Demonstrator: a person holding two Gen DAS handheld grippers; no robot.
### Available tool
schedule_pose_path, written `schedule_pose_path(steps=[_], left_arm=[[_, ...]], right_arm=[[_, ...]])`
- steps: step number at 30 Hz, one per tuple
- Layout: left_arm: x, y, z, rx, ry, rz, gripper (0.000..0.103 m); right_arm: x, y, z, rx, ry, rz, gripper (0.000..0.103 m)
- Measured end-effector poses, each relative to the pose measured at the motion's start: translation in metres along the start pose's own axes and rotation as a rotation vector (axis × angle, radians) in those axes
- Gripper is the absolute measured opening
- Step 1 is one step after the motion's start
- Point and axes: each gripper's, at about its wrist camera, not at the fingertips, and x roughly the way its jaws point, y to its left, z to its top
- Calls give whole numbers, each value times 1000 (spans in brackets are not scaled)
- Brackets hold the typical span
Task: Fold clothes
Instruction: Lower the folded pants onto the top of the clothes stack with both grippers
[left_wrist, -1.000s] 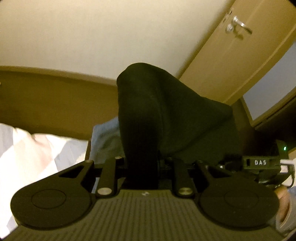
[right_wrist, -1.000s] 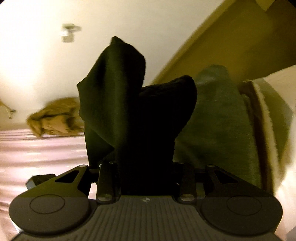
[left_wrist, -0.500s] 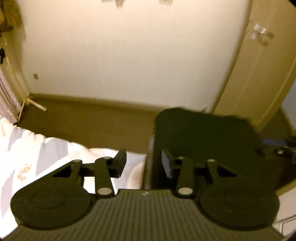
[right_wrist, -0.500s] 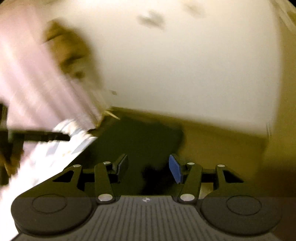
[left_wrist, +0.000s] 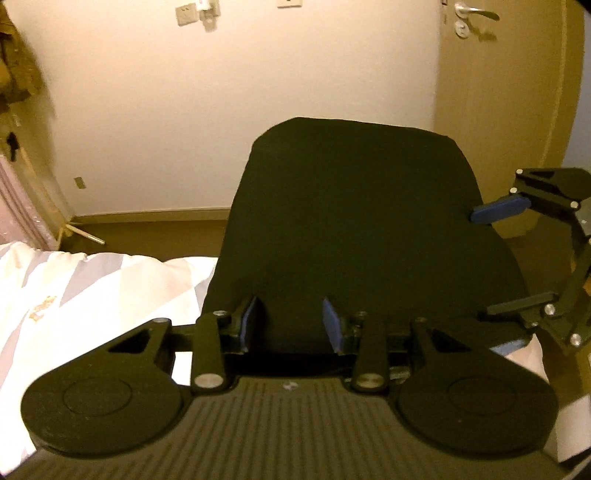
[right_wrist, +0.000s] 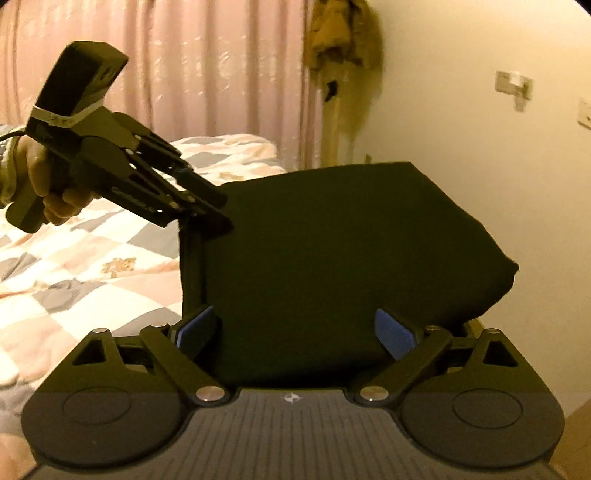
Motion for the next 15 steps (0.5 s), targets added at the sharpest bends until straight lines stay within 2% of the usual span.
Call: schedule_pose_path(steps=[1, 2, 3, 4, 5, 7, 10, 13, 15], left_arm=[[0, -2, 3, -3, 1, 6, 32], [0, -3, 4, -4, 4, 12, 32], [1, -4, 5, -2, 7, 18, 32], [0, -3, 4, 4, 10, 25, 32], [-2, -2, 4, 9, 14, 32, 32], [-3, -3, 5, 10, 17, 40, 32], [-4, -4, 5, -8, 22, 57, 33], [-4, -4, 2, -29, 22, 65, 36], [-6, -5, 3, -33, 10, 64, 36]], right_arm=[[-5, -11, 6, -4, -6, 4, 85], [-17, -25, 15, -4, -33, 4, 85], [-25, -32, 22, 0, -76, -9, 90], [-26, -39, 28, 9, -114, -28, 99], [-27, -46, 33, 18, -152, -47, 103], [-19, -62, 35, 26, -184, -74, 103], [8, -82, 15, 19, -124, -76, 102], [13, -94, -13, 107, -164, -16, 103], [16, -100, -24, 140, -187, -11, 103]])
